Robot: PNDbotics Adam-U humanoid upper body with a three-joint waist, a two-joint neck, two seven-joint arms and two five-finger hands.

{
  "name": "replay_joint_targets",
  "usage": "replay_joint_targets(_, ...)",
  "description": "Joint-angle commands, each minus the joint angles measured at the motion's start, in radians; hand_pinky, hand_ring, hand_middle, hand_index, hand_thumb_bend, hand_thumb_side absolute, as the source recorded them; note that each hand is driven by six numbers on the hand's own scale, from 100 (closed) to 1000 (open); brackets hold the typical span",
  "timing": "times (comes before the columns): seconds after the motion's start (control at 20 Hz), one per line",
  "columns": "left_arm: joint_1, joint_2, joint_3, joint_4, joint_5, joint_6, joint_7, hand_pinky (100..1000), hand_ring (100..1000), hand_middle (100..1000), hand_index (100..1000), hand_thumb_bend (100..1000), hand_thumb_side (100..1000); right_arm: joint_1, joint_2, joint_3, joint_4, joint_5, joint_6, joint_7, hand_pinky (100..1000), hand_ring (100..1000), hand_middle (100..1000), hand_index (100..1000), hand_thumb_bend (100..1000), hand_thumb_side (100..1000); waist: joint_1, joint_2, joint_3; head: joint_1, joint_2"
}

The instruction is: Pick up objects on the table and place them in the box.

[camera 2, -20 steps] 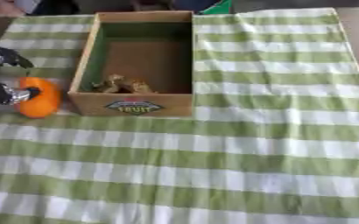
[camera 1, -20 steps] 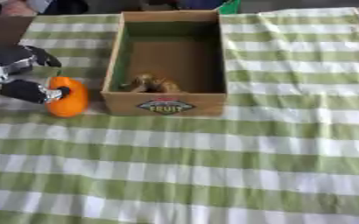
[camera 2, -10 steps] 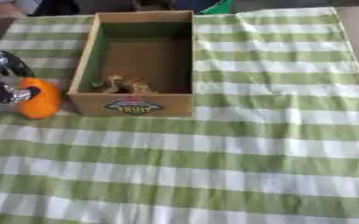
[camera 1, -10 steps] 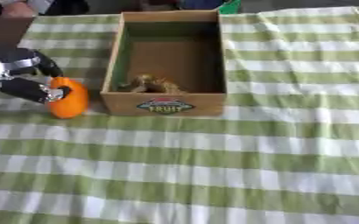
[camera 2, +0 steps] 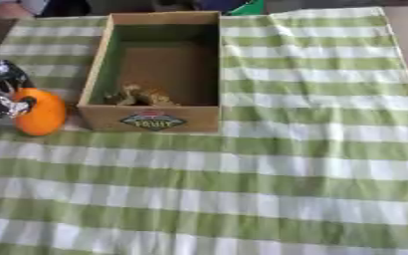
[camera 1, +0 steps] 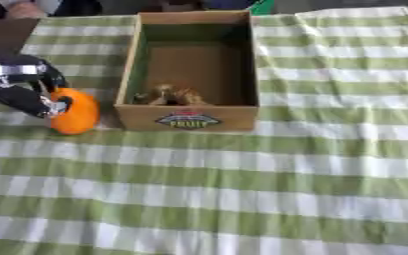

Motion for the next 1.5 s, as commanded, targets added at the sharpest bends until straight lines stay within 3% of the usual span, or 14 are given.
replay_joint_targets(0.05, -0.024, 0.03, 0.034, -0.032, 0.019, 0.017, -0.051, 797, 774, 689, 718, 100, 425, -0.012, -0.016, -0.015, -0.017, -0.008, 0.005, -0.017, 697, 680, 665, 804, 100, 764, 0.0, -0.019, 0.002, -0.002, -0.01)
replay_joint_targets(0.3, -0.02, 0.036, 0.046, -0.056, 0.022, 0.047, -0.066, 765, 715, 639, 655, 100, 368, -0.012, -0.01, -0.015, -0.017, -0.012, 0.008, -0.025, 695, 677, 663, 803, 100, 767, 0.002, -0.019, 0.002, -0.004, -0.013)
replay_joint_targets(0.8, -0.027, 0.042, 0.074, -0.113, -0.013, 0.095, -0.063, 679, 606, 542, 514, 100, 473, -0.011, -0.002, -0.014, -0.017, -0.02, 0.009, -0.026, 694, 676, 662, 803, 100, 785, 0.006, -0.023, 0.0, -0.006, -0.017)
replay_joint_targets(1.1, -0.032, 0.051, 0.086, -0.18, -0.111, 0.127, 0.025, 588, 528, 480, 413, 100, 484, -0.01, 0.003, -0.015, -0.017, -0.027, 0.009, -0.027, 694, 675, 662, 804, 100, 809, 0.009, -0.024, 0.0, -0.008, -0.018)
replay_joint_targets(1.5, -0.057, 0.038, 0.094, -0.225, -0.192, 0.133, 0.114, 596, 514, 491, 417, 100, 481, -0.01, 0.007, -0.017, -0.017, -0.035, 0.01, -0.026, 693, 674, 661, 803, 100, 822, 0.012, -0.026, 0.001, -0.01, -0.021)
